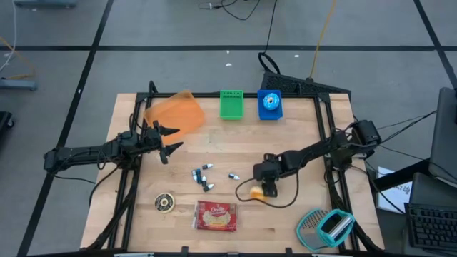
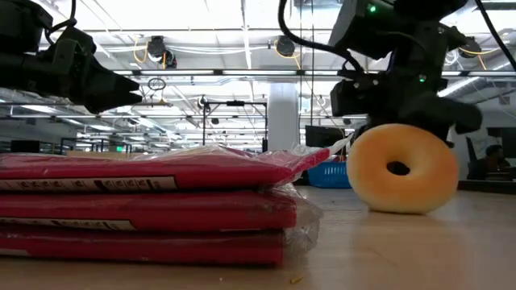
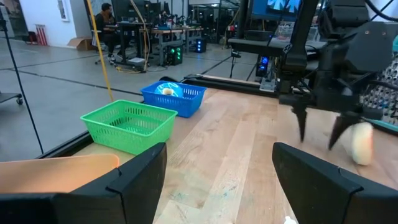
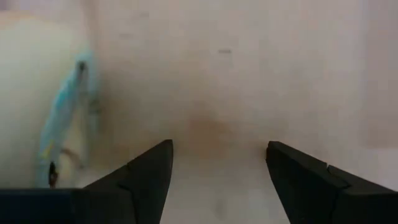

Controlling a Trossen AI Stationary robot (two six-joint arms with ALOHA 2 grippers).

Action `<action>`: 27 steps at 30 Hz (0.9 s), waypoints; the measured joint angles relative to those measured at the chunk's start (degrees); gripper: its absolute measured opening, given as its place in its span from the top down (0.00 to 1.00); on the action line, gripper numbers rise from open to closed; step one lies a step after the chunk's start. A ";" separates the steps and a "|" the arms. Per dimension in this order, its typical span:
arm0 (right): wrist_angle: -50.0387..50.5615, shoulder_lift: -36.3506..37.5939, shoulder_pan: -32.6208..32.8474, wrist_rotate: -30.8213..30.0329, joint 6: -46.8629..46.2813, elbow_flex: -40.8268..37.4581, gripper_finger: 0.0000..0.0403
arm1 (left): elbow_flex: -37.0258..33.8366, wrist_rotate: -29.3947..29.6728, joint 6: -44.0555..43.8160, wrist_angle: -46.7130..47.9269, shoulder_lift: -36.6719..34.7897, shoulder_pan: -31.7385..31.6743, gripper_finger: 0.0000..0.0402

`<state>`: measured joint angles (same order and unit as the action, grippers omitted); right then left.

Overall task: Pick & Place Food Item
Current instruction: Put the light blue doughnut into the blue bin

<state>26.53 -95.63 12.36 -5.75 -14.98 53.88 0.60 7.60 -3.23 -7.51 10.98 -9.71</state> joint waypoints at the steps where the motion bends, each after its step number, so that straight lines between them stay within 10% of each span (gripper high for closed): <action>1: 0.53 0.80 -0.07 -1.63 -0.27 -0.05 0.38 | 0.02 0.00 -0.02 -0.02 -0.02 0.00 0.26; 9: 2.42 9.78 -1.07 -12.38 -1.58 -0.12 0.38 | 0.00 0.00 -0.01 -0.01 -0.01 0.01 0.26; 27: -6.06 5.19 13.95 -1.76 2.25 0.01 0.38 | 0.00 -0.02 -0.02 -0.02 -0.01 -0.01 0.26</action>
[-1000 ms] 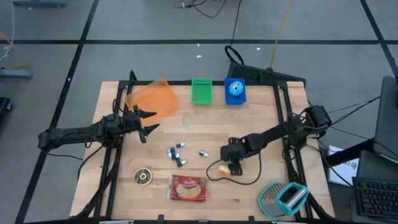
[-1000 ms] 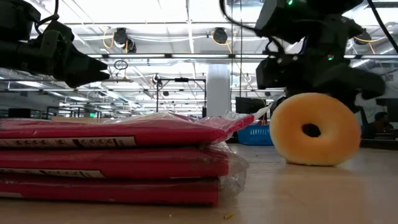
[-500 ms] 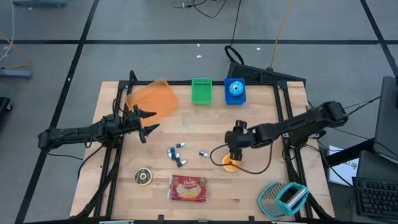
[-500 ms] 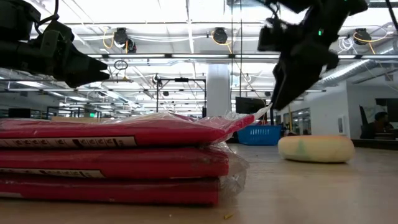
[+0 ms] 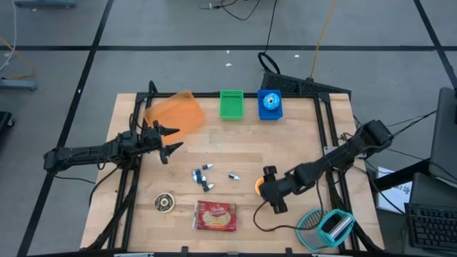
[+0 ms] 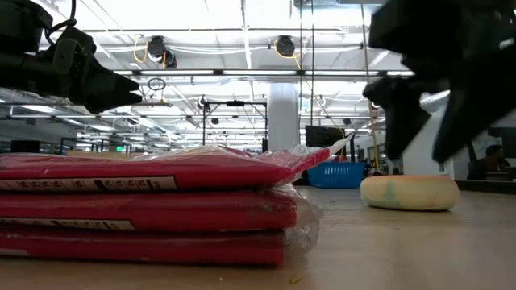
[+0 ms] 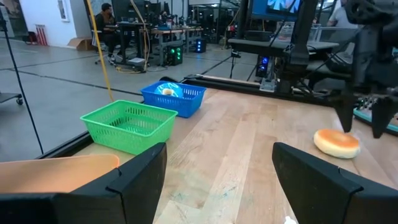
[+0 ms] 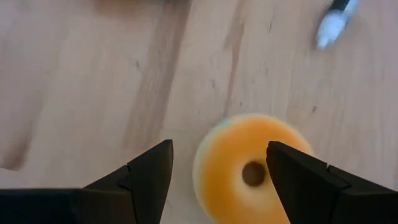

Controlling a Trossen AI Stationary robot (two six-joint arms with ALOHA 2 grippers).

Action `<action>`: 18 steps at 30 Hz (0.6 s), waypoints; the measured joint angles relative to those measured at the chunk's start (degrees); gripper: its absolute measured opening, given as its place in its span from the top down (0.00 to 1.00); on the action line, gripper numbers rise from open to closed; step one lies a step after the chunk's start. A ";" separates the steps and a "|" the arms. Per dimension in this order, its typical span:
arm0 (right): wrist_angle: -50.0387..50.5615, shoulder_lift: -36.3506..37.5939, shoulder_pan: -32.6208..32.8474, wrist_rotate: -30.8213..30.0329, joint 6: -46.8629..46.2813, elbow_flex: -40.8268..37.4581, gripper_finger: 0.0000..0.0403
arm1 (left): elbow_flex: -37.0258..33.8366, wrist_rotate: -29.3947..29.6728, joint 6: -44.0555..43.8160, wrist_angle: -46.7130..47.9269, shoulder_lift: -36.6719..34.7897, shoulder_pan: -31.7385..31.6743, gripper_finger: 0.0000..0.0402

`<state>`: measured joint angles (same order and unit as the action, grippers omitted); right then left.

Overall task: Pick & Place Food Item
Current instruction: Put the light blue doughnut into the blue bin

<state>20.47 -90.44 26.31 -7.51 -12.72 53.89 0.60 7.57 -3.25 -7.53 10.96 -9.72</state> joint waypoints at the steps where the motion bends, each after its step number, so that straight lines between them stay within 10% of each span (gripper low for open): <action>1: 0.41 -0.71 0.02 -0.02 -0.15 -0.02 0.38 | 0.00 -0.01 0.01 0.02 0.02 0.01 0.26; 18: 6.99 0.26 -1.35 -17.89 4.61 0.00 0.44 | 0.00 0.00 0.00 0.00 0.00 0.00 0.26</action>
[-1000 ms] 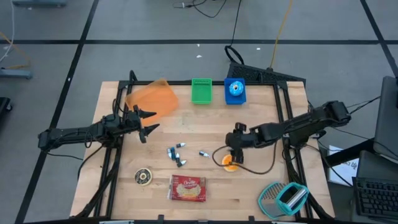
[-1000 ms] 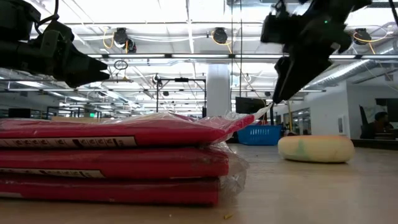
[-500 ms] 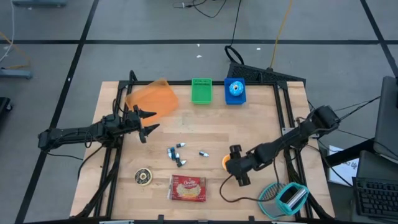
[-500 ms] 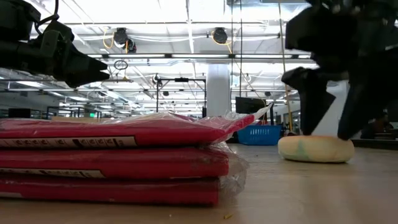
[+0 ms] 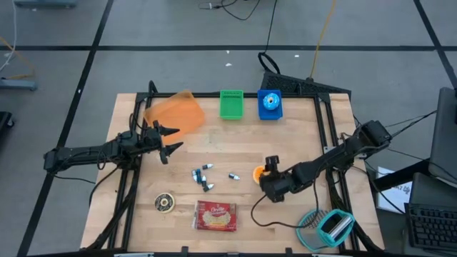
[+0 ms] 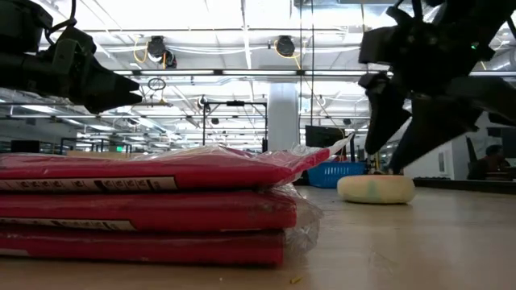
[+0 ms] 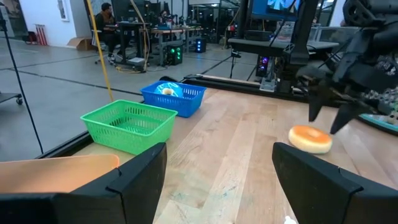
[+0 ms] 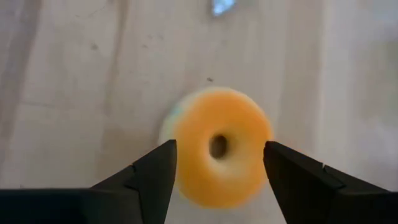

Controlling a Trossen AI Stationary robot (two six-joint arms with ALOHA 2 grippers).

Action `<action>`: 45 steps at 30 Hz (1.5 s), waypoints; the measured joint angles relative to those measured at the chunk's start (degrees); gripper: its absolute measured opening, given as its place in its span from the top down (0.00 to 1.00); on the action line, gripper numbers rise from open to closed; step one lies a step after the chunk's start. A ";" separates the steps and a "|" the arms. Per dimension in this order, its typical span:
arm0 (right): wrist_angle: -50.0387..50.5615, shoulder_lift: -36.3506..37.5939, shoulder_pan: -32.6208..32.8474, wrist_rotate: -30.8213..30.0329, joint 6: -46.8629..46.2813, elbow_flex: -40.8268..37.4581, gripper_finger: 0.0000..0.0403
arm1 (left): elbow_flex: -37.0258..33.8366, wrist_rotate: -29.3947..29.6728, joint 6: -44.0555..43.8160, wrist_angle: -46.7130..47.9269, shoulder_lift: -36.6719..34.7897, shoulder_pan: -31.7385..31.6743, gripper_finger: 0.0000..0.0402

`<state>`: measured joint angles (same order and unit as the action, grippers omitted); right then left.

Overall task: Pick & Place Food Item
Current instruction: Put the light blue doughnut into the blue bin

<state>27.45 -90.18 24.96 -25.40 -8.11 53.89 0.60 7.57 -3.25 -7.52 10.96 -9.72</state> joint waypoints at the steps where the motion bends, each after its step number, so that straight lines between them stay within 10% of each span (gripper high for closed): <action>1: 0.51 0.47 -0.20 -0.76 0.08 0.00 0.45 | 0.00 0.00 0.00 0.00 0.00 0.00 0.26; 20: -3.93 -4.43 -2.59 9.02 -0.49 -0.94 0.48 | 0.00 0.02 0.00 0.01 0.00 0.00 0.26; 32: -2.84 -3.88 -2.86 -3.99 1.23 -1.20 0.48 | 0.00 0.01 0.00 -0.01 0.02 0.01 0.26; 45: -7.11 -4.12 -3.71 -4.45 1.28 -4.53 0.54 | 0.01 0.02 0.00 0.01 0.01 0.01 0.26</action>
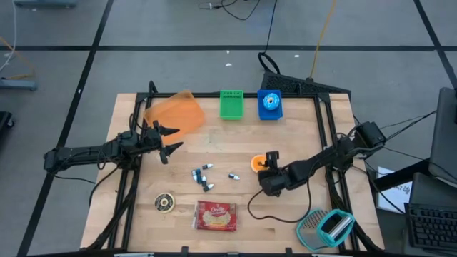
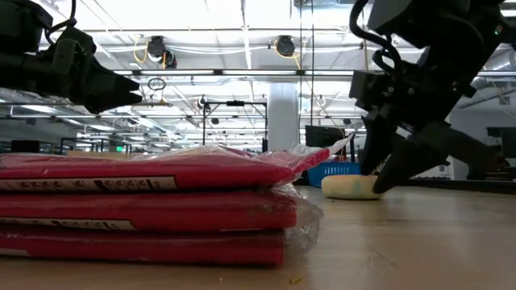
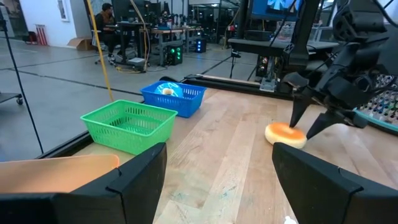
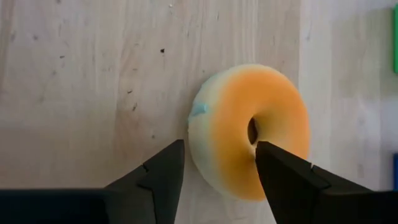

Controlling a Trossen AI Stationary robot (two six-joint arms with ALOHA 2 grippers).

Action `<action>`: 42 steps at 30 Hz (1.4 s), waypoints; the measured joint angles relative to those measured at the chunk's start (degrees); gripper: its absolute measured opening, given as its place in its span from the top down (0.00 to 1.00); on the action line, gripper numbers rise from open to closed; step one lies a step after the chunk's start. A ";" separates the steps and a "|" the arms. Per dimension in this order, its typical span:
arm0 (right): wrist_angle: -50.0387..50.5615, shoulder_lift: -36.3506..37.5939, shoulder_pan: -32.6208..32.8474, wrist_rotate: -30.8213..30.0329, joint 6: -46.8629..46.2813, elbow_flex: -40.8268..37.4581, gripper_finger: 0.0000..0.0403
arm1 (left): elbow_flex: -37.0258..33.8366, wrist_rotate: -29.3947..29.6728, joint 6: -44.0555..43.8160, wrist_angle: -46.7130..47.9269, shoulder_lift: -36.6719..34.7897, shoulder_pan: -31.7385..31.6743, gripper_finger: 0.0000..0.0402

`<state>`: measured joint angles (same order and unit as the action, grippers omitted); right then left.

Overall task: Pick & Place Food Item
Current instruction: Put the light blue doughnut into the blue bin

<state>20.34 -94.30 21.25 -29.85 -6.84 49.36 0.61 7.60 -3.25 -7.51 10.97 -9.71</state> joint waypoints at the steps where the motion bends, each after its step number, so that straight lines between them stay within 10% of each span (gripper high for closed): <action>1: -0.77 0.00 -0.22 0.02 0.23 -0.49 0.55 | 0.00 0.00 0.00 0.00 0.00 0.00 0.26; 25: -5.47 1.81 -3.18 -0.15 2.31 -2.81 0.98 | -0.01 0.00 0.00 0.00 0.00 0.00 0.26; 42: -6.00 27.50 -21.28 6.86 -8.15 -2.81 0.97 | -0.01 0.00 0.00 0.00 0.01 0.01 0.26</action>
<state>14.34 -66.81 -0.03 -22.99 -14.98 46.54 0.60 7.60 -3.25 -7.51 10.98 -9.69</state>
